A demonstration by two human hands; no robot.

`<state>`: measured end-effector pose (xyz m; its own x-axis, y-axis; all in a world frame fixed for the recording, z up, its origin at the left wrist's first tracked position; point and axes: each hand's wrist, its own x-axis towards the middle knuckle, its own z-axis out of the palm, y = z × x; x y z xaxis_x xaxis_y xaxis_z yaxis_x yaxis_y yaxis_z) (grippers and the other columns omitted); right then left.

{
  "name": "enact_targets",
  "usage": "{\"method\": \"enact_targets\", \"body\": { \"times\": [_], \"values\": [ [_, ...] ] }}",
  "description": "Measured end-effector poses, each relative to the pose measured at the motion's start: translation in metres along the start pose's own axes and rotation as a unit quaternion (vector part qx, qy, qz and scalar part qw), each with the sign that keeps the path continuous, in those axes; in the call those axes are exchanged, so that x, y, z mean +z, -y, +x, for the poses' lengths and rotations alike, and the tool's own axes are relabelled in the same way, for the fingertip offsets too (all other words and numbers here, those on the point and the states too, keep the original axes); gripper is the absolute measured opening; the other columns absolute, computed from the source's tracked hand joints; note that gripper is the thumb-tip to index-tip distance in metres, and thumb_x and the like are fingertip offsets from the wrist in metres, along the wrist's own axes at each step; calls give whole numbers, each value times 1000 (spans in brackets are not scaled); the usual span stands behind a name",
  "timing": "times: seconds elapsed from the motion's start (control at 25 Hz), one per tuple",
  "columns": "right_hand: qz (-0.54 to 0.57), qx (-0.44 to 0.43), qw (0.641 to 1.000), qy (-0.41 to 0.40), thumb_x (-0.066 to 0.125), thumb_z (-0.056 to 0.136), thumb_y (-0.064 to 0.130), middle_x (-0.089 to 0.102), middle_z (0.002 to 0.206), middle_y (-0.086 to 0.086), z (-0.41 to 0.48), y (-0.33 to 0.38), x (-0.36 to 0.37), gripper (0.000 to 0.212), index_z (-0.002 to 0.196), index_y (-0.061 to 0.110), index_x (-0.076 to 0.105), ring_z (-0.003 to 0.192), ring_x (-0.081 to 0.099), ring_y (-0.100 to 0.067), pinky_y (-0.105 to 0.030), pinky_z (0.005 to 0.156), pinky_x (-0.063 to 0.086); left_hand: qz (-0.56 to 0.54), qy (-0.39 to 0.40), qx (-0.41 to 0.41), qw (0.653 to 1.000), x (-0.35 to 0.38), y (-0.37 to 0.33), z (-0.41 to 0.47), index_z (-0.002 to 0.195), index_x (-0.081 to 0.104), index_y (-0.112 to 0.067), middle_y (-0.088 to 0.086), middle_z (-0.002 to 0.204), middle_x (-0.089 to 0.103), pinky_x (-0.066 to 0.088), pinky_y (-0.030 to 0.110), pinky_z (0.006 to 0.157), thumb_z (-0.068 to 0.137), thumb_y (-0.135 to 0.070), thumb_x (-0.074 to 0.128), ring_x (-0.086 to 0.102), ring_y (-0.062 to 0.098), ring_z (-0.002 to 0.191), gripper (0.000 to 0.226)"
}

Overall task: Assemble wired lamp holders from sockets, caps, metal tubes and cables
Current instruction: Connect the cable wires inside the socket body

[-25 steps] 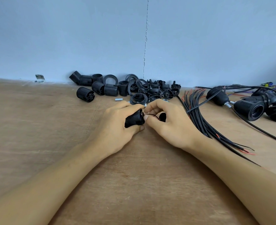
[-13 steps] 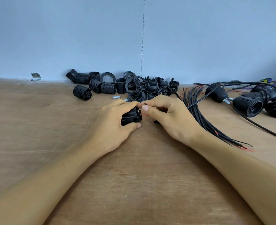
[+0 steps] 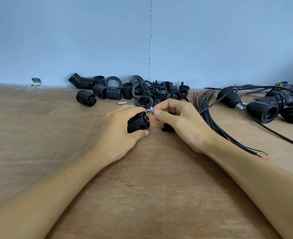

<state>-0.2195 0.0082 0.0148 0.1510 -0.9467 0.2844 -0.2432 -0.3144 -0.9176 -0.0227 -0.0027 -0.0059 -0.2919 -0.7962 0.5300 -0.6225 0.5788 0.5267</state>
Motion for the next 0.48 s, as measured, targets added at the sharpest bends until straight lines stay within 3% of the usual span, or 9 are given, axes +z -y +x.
{"method": "enact_targets", "body": {
  "times": [0.16,0.32,0.48],
  "values": [
    [-2,-1,1000,-4,67,93,9,68,73,11,0,1,1,6,91,13,71,74,63,-1,-15,72,51,-13,-2,-7,1000,-1,-2,0,113,72,-30,-18,96,67,43,15,82,76,-23,89,61,2,93,41],
    [-13,3,1000,-6,65,92,5,66,75,7,0,2,4,9,91,12,70,75,60,-5,-15,70,49,-15,-5,-2,1000,-1,-1,0,109,73,-32,-20,91,66,40,9,78,74,-21,90,60,-1,91,40],
    [-29,9,999,-12,64,91,4,65,77,2,1,3,7,10,91,12,69,72,58,-8,-18,67,48,-3,-5,8,1000,-1,-3,0,107,73,-31,-18,90,66,44,18,80,74,-21,89,60,5,90,39]
  ]
}}
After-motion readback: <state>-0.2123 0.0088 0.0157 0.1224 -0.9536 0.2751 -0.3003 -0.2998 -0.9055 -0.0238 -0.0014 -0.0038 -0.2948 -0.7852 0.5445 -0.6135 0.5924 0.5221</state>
